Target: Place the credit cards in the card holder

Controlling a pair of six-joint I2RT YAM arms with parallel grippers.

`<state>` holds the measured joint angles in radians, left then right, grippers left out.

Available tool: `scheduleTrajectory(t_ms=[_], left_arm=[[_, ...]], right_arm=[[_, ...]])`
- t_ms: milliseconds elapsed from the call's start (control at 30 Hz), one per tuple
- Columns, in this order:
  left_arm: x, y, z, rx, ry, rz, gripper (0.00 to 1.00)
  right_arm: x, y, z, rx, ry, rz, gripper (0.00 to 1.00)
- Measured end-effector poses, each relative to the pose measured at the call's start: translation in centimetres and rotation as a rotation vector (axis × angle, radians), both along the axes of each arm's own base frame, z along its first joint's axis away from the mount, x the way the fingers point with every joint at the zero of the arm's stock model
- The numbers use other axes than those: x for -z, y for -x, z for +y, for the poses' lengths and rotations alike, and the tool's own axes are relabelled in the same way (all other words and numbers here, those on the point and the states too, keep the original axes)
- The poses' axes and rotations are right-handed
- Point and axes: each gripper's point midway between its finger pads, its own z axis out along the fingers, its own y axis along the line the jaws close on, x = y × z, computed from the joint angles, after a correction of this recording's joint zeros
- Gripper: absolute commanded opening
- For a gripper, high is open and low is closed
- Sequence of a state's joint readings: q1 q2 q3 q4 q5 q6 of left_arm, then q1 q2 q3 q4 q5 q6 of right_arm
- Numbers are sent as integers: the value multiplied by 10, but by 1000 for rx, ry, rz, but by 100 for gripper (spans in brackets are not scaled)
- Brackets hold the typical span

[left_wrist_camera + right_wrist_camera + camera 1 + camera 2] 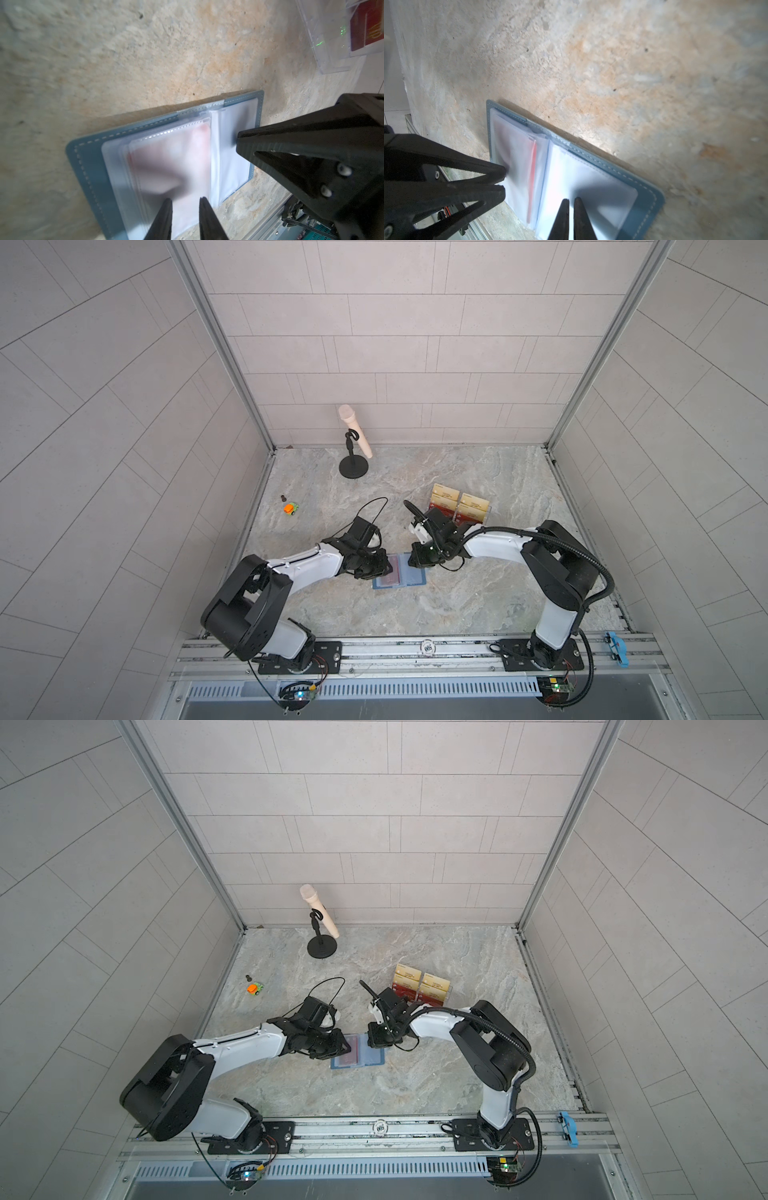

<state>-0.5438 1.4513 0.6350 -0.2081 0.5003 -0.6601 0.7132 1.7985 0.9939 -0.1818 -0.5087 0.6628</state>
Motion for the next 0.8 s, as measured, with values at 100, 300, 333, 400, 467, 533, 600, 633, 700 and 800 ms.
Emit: scheduleTrajectory(t_ms=[100, 300, 333, 400, 467, 533, 600, 633, 700, 800], left_arm=[[-4, 0, 0, 4, -1, 3, 32], [-37, -14, -9, 7, 55, -70, 36], [-45, -18, -10, 4, 66, -92, 38], [-59, -24, -10, -1, 84, -132, 39], [-69, -29, -8, -5, 90, -173, 40], [-73, -32, -5, -8, 84, -196, 40], [-73, -36, 1, -20, 75, -207, 40], [-72, -38, 4, -25, 71, -208, 40], [-71, -40, 7, -27, 66, -209, 40], [-68, -42, 9, -22, 62, -202, 40]], right_arm=[[-9, -4, 0, -16, 20, -17, 14], [-61, -24, 1, -80, 55, -140, 34], [-72, -28, -2, -90, 67, -168, 38], [-90, -37, -12, -109, 101, -214, 44], [-106, -48, -28, -123, 152, -250, 46], [-118, -61, -51, -125, 212, -272, 46], [-128, -73, -77, -124, 278, -288, 46], [-132, -78, -90, -125, 310, -297, 46], [-138, -87, -115, -127, 374, -310, 47], [-138, -91, -137, -168, 465, -310, 47]])
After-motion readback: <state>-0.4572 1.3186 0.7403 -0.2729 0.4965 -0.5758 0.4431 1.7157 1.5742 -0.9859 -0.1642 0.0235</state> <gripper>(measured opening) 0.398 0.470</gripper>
